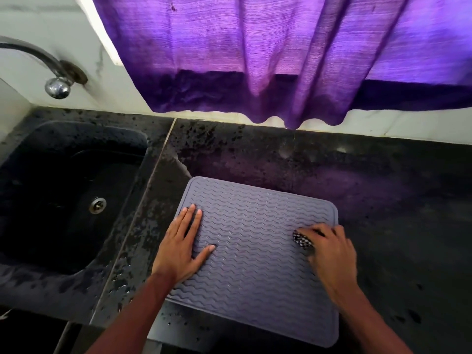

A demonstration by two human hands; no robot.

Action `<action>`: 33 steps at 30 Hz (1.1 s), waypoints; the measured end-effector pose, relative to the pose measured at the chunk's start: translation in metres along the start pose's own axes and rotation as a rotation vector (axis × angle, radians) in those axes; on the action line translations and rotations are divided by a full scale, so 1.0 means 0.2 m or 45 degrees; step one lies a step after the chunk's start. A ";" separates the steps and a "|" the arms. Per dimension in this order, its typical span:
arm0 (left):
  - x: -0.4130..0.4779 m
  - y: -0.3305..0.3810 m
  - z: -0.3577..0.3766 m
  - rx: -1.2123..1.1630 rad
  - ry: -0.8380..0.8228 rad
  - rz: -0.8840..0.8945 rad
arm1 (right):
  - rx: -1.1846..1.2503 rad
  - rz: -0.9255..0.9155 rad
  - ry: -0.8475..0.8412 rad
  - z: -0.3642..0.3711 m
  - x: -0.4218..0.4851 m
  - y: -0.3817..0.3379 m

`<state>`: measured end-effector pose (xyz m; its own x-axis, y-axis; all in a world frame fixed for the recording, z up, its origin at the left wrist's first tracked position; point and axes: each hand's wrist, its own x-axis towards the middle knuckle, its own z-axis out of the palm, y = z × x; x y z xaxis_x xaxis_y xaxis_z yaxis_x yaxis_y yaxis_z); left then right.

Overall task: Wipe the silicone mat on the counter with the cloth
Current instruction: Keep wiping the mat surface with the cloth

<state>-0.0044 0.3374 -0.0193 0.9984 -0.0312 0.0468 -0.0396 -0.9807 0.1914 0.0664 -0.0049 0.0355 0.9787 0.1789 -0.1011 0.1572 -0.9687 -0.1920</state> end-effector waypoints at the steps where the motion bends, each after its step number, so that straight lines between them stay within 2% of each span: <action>1: 0.00 0.00 0.00 0.006 -0.003 -0.001 | 0.004 0.028 -0.006 -0.01 0.00 -0.01; 4: 0.00 0.00 0.01 0.007 -0.013 -0.004 | 0.119 0.028 0.047 -0.05 0.05 -0.08; 8: 0.00 0.00 0.00 0.016 -0.037 -0.011 | 0.265 -0.176 0.098 -0.03 0.13 -0.34; 11: 0.00 0.00 0.00 0.016 -0.046 -0.022 | 0.247 -0.325 0.059 0.05 0.15 -0.56; 14: 0.00 0.00 0.00 0.009 -0.039 -0.018 | 0.164 -0.400 0.016 0.11 0.13 -0.62; 28: 0.01 -0.01 0.00 0.002 0.005 0.006 | -0.030 -0.369 0.089 0.02 0.02 -0.08; 33: 0.00 -0.01 0.01 0.004 0.018 0.010 | -0.034 -0.223 0.076 -0.01 -0.04 0.15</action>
<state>-0.0038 0.3399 -0.0211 0.9974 -0.0361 0.0621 -0.0472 -0.9811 0.1876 0.0638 -0.0359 0.0327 0.9421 0.3352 -0.0102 0.3284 -0.9281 -0.1755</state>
